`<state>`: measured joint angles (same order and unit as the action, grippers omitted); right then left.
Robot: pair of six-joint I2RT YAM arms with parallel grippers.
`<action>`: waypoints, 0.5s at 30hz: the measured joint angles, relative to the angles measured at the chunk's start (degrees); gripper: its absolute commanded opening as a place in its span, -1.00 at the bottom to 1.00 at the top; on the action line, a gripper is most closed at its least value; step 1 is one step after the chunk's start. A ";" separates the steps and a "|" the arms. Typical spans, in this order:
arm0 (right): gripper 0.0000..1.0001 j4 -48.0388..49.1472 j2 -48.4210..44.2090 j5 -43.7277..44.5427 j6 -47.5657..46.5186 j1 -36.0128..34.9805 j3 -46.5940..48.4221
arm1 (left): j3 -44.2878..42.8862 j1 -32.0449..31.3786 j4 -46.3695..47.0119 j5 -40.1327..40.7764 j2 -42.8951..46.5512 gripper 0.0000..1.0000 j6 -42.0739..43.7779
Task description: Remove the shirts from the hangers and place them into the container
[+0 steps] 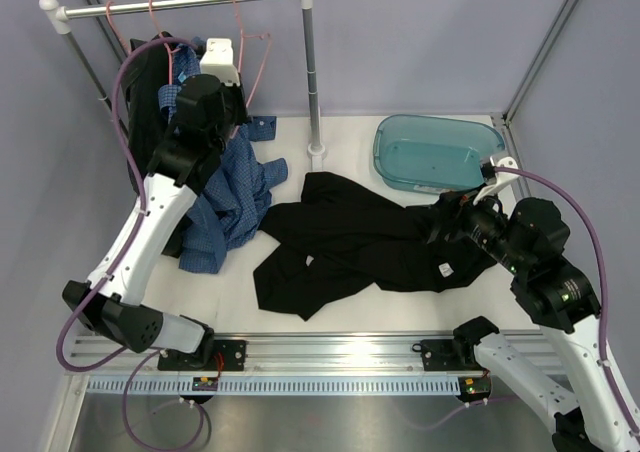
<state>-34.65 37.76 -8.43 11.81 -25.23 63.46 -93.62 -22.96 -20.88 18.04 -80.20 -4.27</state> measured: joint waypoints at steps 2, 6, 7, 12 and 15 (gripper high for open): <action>0.99 0.04 0.07 0.02 0.00 0.00 -0.31 | 0.55 0.02 -0.04 -0.15 -0.13 -1.00 -0.02; 0.99 0.02 0.07 0.35 0.00 0.00 -1.88 | 1.97 0.02 0.15 -0.26 -0.11 -0.67 -0.31; 0.99 0.00 0.15 0.39 0.02 0.00 -2.51 | 2.47 0.04 0.15 -0.28 -0.09 -0.40 -0.44; 0.99 -0.42 1.77 0.37 0.33 0.00 -4.13 | 5.29 0.04 0.66 -0.33 0.76 0.30 -0.83; 0.99 -0.39 3.93 0.87 1.11 0.00 -4.70 | 5.29 0.04 0.39 -0.33 1.42 0.76 -0.83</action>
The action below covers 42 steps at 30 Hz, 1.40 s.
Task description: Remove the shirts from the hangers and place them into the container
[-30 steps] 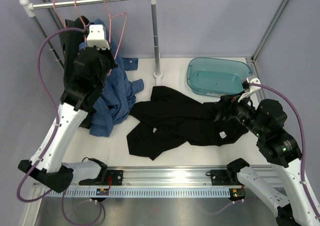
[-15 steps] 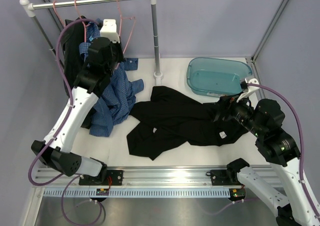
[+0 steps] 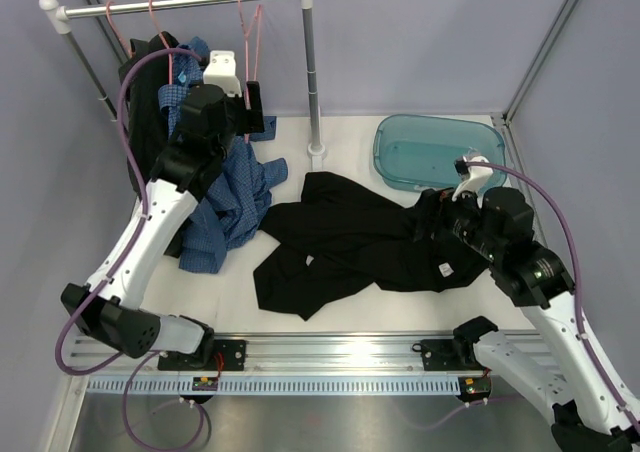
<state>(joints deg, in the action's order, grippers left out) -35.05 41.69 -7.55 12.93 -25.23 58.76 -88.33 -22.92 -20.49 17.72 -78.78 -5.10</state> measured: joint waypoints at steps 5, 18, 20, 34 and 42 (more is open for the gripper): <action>0.99 -1.03 5.92 2.67 2.19 0.00 -0.63 | 0.00 0.00 -1.27 0.04 3.67 0.98 -0.52; 0.99 -1.31 27.58 12.09 11.67 -2.16 -3.19 | 3.76 0.00 -9.70 0.20 20.31 0.98 -1.46; 0.99 -0.52 32.09 14.47 13.68 -3.32 -3.17 | 6.40 0.00 -11.50 0.00 22.77 0.98 -2.16; 0.83 2.51 55.71 22.56 31.78 -6.40 -0.76 | 15.85 0.00 -17.40 -1.51 28.55 0.98 -5.55; -0.51 2.93 58.16 24.92 37.57 -6.51 0.57 | 15.85 0.00 -17.33 -1.66 28.55 0.98 -5.25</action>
<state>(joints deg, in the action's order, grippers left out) -32.12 99.85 17.37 50.50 -31.75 59.33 -72.49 -22.92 -37.82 16.05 -50.24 -10.35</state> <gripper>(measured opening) 0.354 0.988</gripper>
